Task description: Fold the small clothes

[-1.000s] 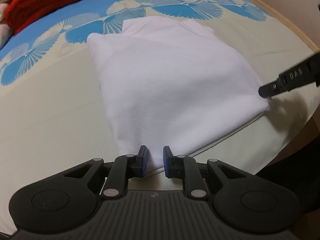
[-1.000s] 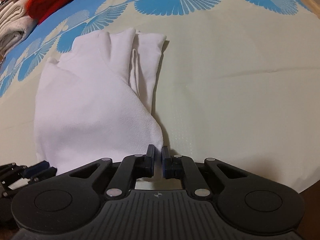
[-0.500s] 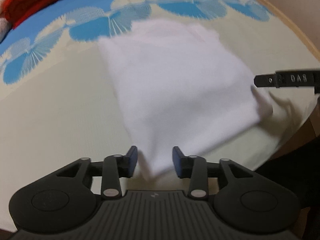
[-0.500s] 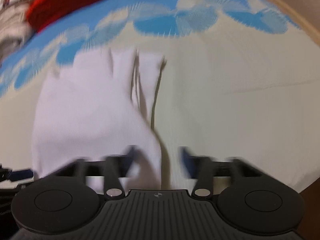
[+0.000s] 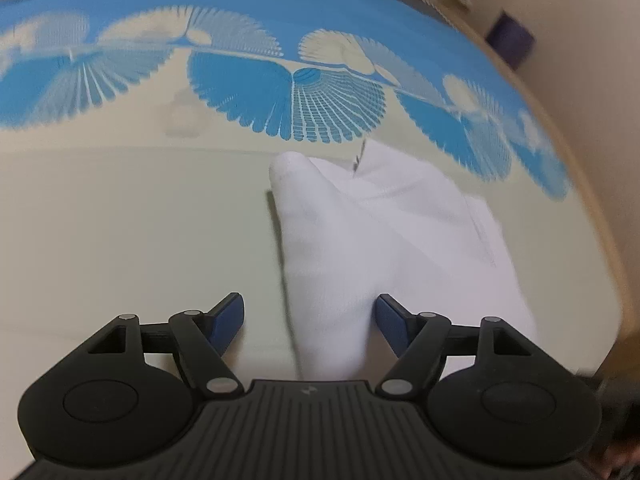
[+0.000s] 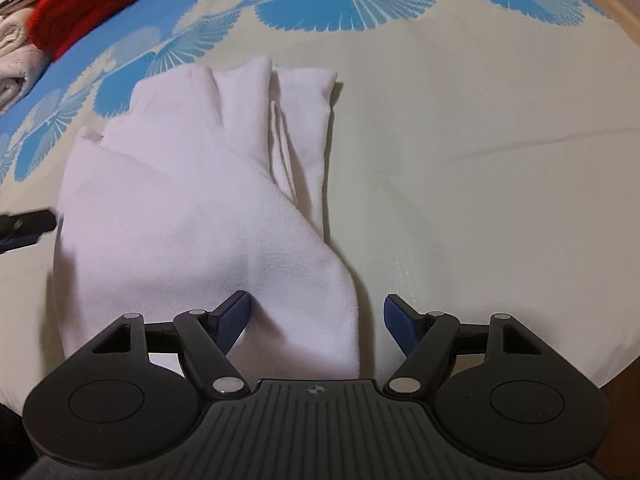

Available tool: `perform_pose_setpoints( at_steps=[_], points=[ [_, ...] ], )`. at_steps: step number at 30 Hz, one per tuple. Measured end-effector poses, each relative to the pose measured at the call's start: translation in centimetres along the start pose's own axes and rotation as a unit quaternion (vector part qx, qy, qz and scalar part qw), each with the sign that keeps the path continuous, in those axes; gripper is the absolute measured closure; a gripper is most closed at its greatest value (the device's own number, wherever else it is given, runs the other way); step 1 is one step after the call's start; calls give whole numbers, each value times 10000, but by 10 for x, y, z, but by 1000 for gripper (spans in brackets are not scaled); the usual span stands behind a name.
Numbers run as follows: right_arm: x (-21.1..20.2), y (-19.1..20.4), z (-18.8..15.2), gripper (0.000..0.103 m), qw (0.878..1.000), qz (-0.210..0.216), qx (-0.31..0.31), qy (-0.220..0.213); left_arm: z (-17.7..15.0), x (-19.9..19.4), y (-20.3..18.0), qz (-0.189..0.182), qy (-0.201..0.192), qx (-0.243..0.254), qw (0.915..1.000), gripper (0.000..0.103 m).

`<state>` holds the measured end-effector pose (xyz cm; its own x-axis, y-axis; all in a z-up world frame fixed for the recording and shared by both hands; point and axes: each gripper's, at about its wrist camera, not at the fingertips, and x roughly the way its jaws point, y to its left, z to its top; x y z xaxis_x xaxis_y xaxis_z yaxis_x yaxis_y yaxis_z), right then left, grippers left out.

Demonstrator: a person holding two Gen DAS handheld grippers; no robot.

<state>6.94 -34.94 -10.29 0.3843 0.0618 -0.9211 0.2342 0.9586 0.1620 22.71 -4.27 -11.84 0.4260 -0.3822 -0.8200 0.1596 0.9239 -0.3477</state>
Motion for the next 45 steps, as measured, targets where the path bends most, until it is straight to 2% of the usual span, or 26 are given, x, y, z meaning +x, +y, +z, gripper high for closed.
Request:
perform_pose_setpoints(
  at_steps=[3, 5, 7, 10, 11, 12, 14, 18, 22, 24, 26, 28, 30, 32, 35, 36, 38, 39, 41, 44, 45],
  points=[
    [3, 9, 0, 31, 9999, -66, -110, 58, 5, 22, 10, -448, 147, -528, 9975, 25],
    [6, 16, 1, 35, 9997, -94, -198, 95, 6, 35, 8, -547, 292, -567, 9965, 25],
    [6, 21, 0, 43, 9996, -109, -247, 116, 4, 40, 6, -555, 248, -550, 9966, 25],
    [2, 32, -2, 57, 9990, -229, -355, 113, 7, 38, 2, -516, 270, -312, 9978, 46],
    [1, 36, -1, 64, 9988, -283, -385, 100, 8, 36, 2, -535, 256, -214, 9980, 59],
    [1, 38, 0, 69, 9987, -324, -375, 87, 10, 31, 3, -565, 216, -148, 9981, 64],
    [1, 45, 4, 77, 9993, -292, -249, 27, 15, 19, 7, -466, 20, -37, 9989, 66],
    [-4, 78, 14, 88, 9990, 92, -310, -310, 32, -25, 28, -98, -570, 207, 9981, 67],
    [-9, 134, 24, 90, 9925, 434, -700, -907, 48, -68, 72, 173, -1141, -37, 9933, 67],
    [-11, 158, 30, 91, 9884, 599, -826, -1126, 54, -83, 93, 451, -1399, -221, 9889, 59],
    [-7, 183, 35, 91, 9849, 628, -1067, -1208, 56, -98, 112, 880, -1669, -398, 9812, 52],
    [4, 199, 38, 90, 9850, 532, -1281, -1026, 55, -111, 126, 977, -1756, -519, 9782, 51],
    [17, 208, 36, 91, 9874, 275, -1374, -735, 52, -116, 132, 645, -1516, -510, 9850, 51],
    [24, 206, 31, 91, 9887, 129, -1367, -608, 45, -112, 129, 384, -1162, -256, 9922, 52],
    [26, 197, 31, 90, 9920, 119, -1147, -511, 28, -94, 122, 415, -581, 151, 9973, 53],
    [25, 195, 32, 90, 9930, 113, -1076, -474, 20, -81, 122, 472, -253, 253, 9982, 54],
    [28, 193, 33, 87, 9949, 101, -932, -369, 3, -61, 123, 796, 208, 466, 9955, 52],
    [30, 192, 35, 85, 9958, 102, -869, -277, -4, -57, 119, 996, 239, 677, 9924, 48],
    [36, 191, 40, 70, 9974, 44, -695, -202, -6, -66, 114, 1076, 242, 742, 9911, 49],
    [34, 185, 35, 70, 9979, 35, -633, -129, -7, -88, 106, 823, -40, 803, 9934, 50],
    [37, 185, 33, 73, 9978, -17, -665, -52, -9, -88, 104, 730, 19, 876, 9935, 50]
  ],
)
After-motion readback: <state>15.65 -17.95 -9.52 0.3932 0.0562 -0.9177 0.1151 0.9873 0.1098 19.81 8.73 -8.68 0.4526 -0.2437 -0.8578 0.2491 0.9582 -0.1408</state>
